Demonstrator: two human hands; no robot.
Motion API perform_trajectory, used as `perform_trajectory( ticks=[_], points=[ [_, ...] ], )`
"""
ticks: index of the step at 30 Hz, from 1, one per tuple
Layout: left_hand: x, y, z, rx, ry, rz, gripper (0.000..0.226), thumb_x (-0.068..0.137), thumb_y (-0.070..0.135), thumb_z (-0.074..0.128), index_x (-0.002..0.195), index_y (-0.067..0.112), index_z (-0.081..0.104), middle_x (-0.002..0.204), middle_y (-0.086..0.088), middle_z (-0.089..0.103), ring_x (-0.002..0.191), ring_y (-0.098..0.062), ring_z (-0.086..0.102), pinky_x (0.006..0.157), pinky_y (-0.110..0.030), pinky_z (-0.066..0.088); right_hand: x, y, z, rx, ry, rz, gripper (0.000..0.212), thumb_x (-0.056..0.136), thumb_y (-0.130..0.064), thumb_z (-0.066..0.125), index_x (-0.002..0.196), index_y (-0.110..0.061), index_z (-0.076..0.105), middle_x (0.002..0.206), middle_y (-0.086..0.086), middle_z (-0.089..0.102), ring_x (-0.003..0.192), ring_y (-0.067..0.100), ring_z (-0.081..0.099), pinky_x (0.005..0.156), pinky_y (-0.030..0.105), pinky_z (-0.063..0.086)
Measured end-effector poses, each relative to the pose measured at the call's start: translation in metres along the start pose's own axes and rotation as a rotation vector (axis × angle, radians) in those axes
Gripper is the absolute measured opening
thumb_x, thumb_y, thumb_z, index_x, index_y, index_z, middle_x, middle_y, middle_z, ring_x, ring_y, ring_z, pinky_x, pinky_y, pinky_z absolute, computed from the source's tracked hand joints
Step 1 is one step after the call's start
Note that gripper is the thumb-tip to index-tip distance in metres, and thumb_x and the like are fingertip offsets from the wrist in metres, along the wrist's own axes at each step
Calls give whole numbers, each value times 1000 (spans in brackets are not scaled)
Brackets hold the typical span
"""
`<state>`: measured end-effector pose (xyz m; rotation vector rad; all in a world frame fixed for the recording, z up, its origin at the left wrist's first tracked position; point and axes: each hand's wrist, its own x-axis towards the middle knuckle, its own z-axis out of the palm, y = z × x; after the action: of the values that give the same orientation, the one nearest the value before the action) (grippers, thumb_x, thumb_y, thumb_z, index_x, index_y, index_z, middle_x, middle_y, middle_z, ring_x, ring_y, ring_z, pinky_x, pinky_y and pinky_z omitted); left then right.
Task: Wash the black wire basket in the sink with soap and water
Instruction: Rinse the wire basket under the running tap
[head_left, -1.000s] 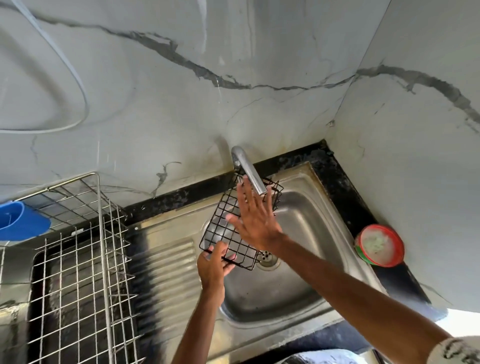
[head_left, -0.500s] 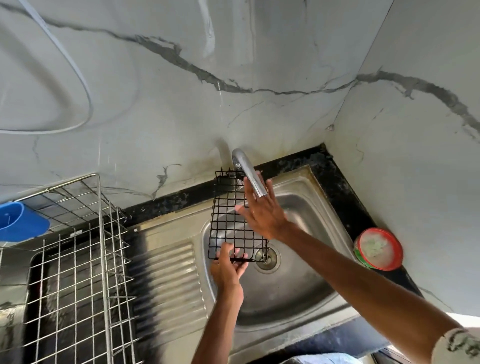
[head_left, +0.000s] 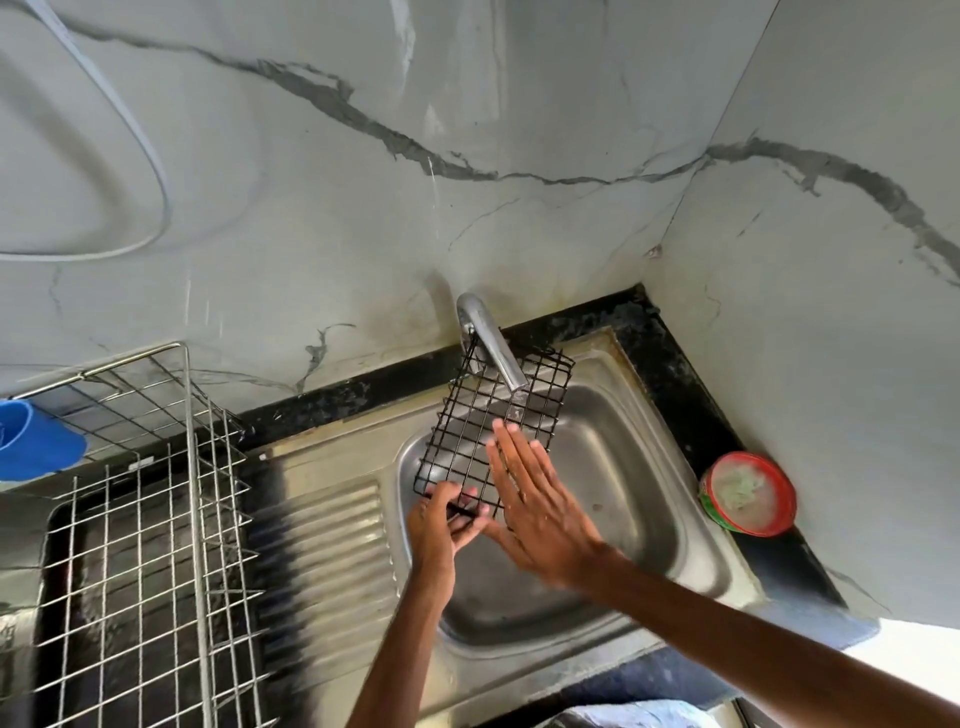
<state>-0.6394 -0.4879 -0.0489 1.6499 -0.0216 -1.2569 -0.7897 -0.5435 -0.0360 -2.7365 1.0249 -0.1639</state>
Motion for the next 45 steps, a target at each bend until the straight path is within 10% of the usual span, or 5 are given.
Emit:
perform_trajectory(
  ticks=[13,17,23,30,45],
  points=[
    [51,64,30,161,-116,200,58,76,31,78,121,-1,58,105,-17,77,89,-35,78,76,-42,65,102,41,-26,79,186,497,82,103,-58,17,159,1,2,166,24,-10,155,36,-9,124,59,3],
    [68,80,33,194,-80,249,21,90,5,73,107,1,63,92,-16,72,62,-9,71,54,-21,56,87,-5,-1,92,124,300,79,103,-57,3,159,-2,-2,167,17,-10,156,32,-1,122,64,1],
    [84,75,14,246,-109,231,45,85,19,80,119,-3,62,107,-19,75,76,-19,77,62,-29,61,37,-5,28,75,58,9,78,105,-49,34,160,-1,5,168,15,-6,156,28,-5,125,53,14],
    [80,73,3,239,-115,158,58,82,28,84,128,3,59,110,-16,77,83,-36,78,65,-35,64,58,76,0,37,162,343,83,103,-53,34,158,4,8,165,27,-8,155,39,-5,125,55,5],
    [65,83,-16,312,-105,100,68,71,35,86,126,3,62,106,-17,77,80,-35,79,65,-39,64,44,78,0,73,67,246,81,103,-56,23,160,-2,3,168,14,-9,156,28,-5,125,54,8]
  ],
)
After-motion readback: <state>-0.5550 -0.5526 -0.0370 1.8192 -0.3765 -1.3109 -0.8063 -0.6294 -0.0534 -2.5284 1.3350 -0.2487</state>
